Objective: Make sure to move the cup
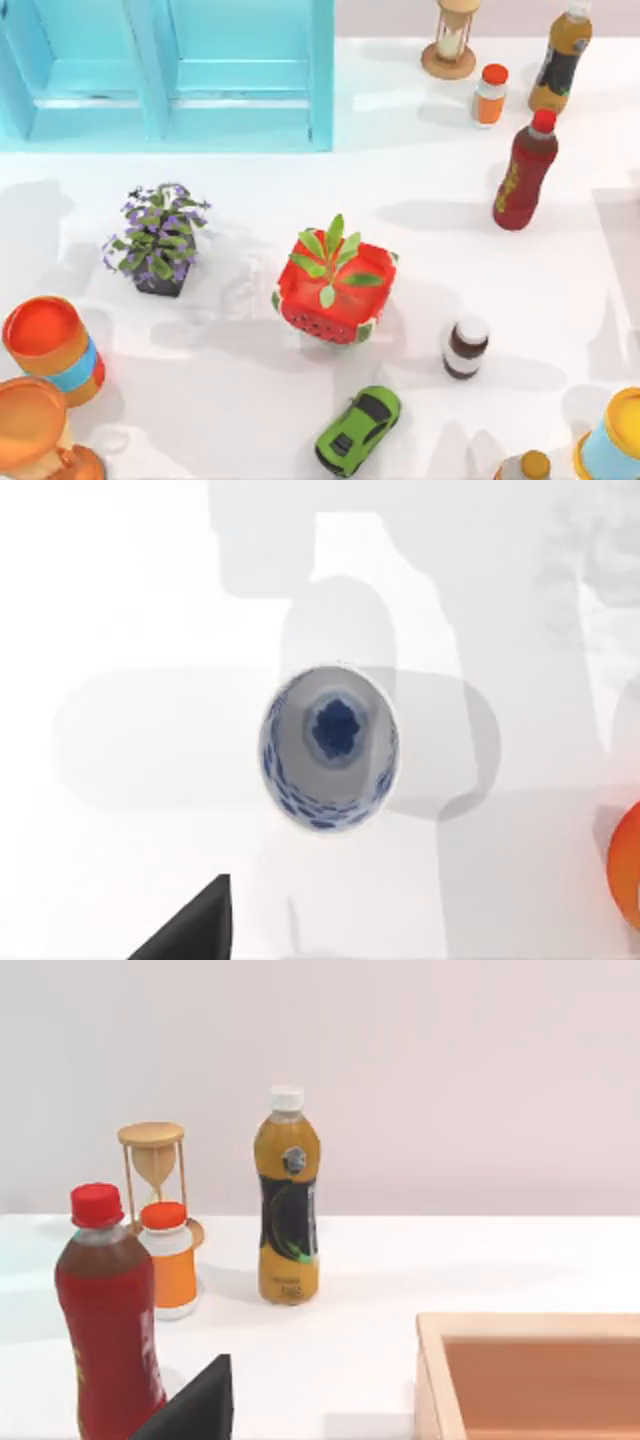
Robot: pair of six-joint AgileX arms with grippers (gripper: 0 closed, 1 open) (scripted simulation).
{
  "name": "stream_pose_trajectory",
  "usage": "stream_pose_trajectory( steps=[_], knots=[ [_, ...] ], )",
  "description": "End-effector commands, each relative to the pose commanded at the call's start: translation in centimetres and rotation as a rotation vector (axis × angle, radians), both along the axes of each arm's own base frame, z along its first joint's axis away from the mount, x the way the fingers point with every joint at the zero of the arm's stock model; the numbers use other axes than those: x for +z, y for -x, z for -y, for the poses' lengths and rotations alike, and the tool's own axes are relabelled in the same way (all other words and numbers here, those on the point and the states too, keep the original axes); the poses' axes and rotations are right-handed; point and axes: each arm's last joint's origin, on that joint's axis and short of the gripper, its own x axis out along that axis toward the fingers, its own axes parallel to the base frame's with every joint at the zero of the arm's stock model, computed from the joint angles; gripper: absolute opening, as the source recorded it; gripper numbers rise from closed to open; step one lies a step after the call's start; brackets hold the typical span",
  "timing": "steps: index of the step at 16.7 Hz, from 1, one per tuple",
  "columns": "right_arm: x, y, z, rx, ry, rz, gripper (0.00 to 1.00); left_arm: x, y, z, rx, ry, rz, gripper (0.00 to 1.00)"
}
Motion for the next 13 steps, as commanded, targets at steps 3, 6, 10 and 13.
stream_pose_trajectory(
  steps=[3,6,10,13],
  knots=[
    [0.0,0.0,0.0,0.0,0.0,0.0,1.0,-0.6,-2.7,-1.0,-0.001,0.022,-0.14,1.0],
    [0.0,0.0,0.0,0.0,0.0,0.0,1.0,-1.4,-4.6,-1.8,-0.003,0.041,-0.244,1.0],
    [0.0,0.0,0.0,0.0,0.0,0.0,1.0,-2.0,-5.7,-2.3,-0.004,0.056,-0.31,1.0],
    [0.0,0.0,0.0,0.0,0.0,0.0,1.0,-2.0,-5.8,-2.3,-0.004,0.056,-0.312,1.0]
  ],
)
